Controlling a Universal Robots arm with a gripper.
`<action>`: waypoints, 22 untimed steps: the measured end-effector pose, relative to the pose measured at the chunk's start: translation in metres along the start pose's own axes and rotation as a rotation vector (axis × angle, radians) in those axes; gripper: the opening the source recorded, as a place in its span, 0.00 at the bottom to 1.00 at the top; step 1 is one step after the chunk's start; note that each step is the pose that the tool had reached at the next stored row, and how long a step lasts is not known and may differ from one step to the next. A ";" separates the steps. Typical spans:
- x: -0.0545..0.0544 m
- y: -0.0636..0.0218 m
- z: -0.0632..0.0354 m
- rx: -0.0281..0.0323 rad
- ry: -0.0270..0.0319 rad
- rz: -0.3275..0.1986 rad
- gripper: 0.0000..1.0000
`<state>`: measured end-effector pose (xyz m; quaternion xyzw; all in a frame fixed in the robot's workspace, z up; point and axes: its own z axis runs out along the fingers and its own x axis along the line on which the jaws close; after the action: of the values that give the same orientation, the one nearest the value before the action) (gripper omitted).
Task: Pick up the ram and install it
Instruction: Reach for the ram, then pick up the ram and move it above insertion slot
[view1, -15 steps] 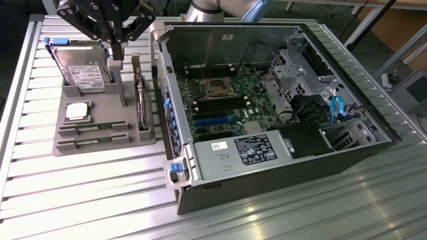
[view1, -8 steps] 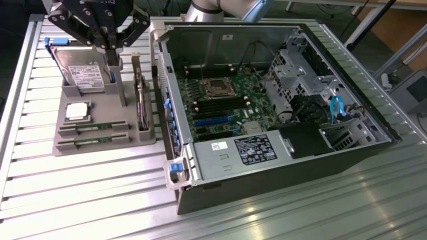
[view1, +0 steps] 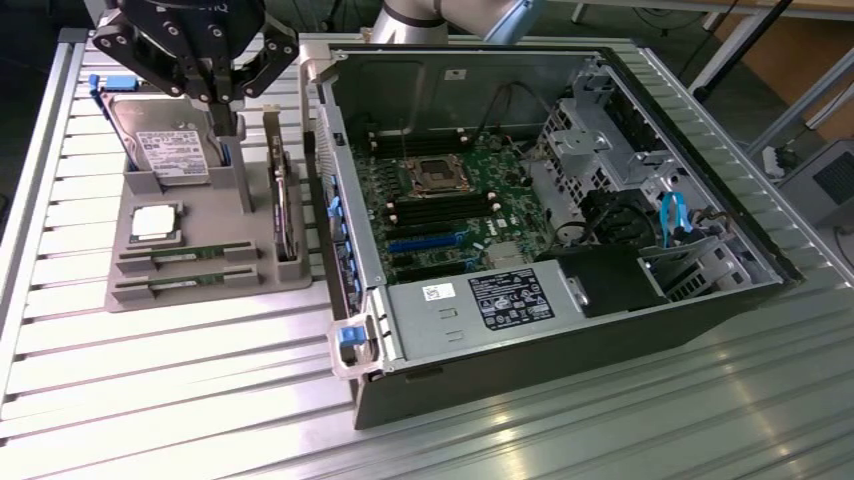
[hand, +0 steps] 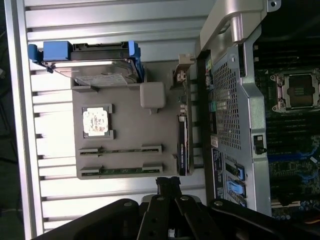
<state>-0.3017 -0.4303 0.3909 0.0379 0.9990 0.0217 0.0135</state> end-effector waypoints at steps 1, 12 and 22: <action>0.000 0.0000 0.0000 0.0000 0.0001 0.000 0.10; 0.000 0.0000 0.0000 -0.0003 0.0005 -0.012 0.10; 0.000 0.0000 0.0000 -0.0041 0.0071 -0.159 0.10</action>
<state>-0.3018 -0.4303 0.3909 -0.0417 0.9988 0.0227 0.0117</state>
